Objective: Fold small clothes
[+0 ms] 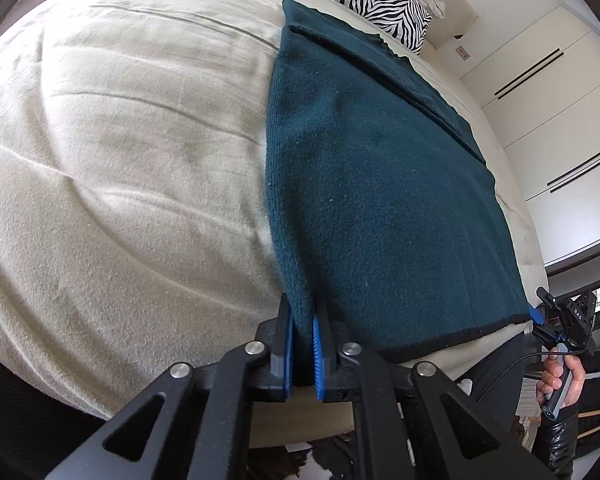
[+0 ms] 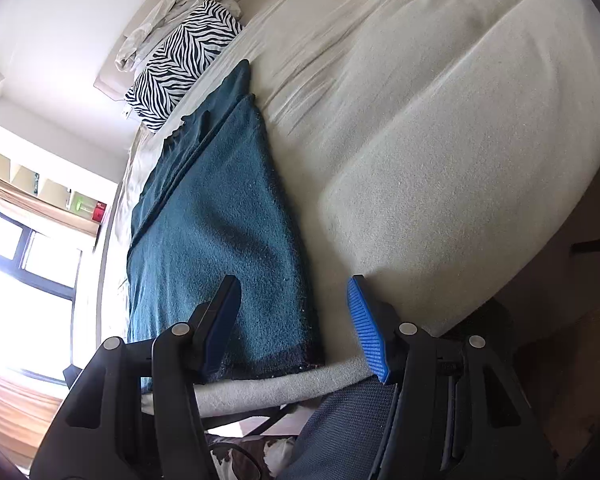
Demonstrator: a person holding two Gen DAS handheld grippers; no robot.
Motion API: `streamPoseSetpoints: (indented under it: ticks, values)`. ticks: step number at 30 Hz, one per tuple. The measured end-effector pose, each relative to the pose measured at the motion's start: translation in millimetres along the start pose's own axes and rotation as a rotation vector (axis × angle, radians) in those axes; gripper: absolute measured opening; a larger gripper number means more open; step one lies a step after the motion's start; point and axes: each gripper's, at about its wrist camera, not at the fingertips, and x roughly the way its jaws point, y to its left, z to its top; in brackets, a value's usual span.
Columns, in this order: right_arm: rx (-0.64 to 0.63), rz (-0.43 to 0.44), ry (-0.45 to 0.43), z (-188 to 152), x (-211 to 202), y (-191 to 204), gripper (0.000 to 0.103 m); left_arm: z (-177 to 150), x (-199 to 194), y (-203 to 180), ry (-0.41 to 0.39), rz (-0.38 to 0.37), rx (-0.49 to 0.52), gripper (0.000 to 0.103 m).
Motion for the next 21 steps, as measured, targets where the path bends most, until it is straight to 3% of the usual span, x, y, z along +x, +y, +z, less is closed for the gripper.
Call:
streamPoseSetpoints:
  ticks: [4, 6, 8, 11, 17, 21]
  values:
    - [-0.023, 0.012, 0.059, -6.6, 8.5, 6.7, 0.053, 1.8, -3.7, 1.5, 0.001, -0.01, -0.002, 0.008]
    - [-0.029, 0.003, 0.068, -8.7, 11.7, 8.2, 0.047, 1.4, -6.4, 1.9, -0.001, -0.015, -0.004, 0.008]
    - [-0.027, -0.004, 0.085, -11.1, 15.1, 7.1, 0.026, 1.1, -9.2, 3.0, -0.004, -0.021, -0.007, 0.007]
    - [-0.045, -0.025, 0.092, -14.6, 15.5, 6.6, 0.008, 0.8, -12.9, 5.8, -0.009, -0.036, -0.015, 0.007]
    - [-0.076, -0.013, 0.084, -16.6, 2.6, 12.6, 0.006, 5.2, -28.6, 16.3, -0.046, -0.125, -0.093, 0.007]
    - [-0.037, 0.053, 0.041, -8.3, -12.5, 11.7, 0.006, 10.1, -48.2, 22.2, -0.099, -0.211, -0.145, 0.007]
